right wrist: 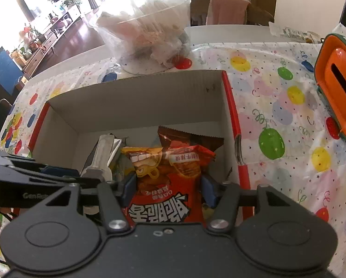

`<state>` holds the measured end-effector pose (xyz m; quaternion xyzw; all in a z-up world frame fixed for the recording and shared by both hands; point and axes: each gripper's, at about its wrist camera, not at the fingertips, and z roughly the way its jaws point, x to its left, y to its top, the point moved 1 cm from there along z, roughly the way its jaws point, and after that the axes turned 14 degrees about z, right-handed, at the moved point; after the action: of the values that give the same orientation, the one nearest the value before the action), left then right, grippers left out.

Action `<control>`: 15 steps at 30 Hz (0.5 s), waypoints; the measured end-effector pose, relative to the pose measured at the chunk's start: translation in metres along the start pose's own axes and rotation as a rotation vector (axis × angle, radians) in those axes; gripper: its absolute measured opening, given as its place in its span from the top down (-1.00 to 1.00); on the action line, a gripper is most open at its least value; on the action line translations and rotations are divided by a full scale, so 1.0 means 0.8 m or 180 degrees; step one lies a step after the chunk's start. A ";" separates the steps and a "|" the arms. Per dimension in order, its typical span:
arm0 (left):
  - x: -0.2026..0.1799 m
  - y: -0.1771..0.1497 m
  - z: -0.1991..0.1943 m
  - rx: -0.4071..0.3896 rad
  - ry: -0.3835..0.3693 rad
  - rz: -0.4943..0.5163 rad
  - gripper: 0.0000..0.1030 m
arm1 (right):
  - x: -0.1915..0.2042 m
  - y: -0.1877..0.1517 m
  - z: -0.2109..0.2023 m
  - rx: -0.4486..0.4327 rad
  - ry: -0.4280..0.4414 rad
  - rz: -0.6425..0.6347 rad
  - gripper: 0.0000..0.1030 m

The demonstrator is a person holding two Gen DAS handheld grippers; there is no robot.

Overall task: Organize snacks
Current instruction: 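Open the left tool to drop the lollipop while the right tool releases the red snack bag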

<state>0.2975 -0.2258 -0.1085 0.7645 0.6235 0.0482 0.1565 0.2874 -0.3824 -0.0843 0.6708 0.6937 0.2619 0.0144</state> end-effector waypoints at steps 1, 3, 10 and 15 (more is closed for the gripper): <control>-0.001 -0.002 -0.002 -0.0015 -0.0001 0.0005 0.20 | -0.001 0.000 0.000 0.0000 0.0001 0.0008 -0.12; -0.002 -0.006 -0.006 -0.0043 0.0002 -0.0002 0.13 | -0.001 -0.001 -0.001 0.0013 0.0018 0.0024 -0.13; -0.002 -0.019 -0.029 -0.0244 -0.0080 0.0032 -0.07 | 0.003 -0.010 -0.021 -0.0059 0.0083 0.0065 -0.22; -0.001 -0.031 -0.054 -0.0445 -0.0062 0.0120 -0.15 | 0.009 -0.020 -0.044 -0.0168 0.0121 0.0074 -0.31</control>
<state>0.2621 -0.2148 -0.0750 0.7637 0.6026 0.0871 0.2147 0.2585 -0.3870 -0.0578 0.6731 0.6788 0.2930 0.0158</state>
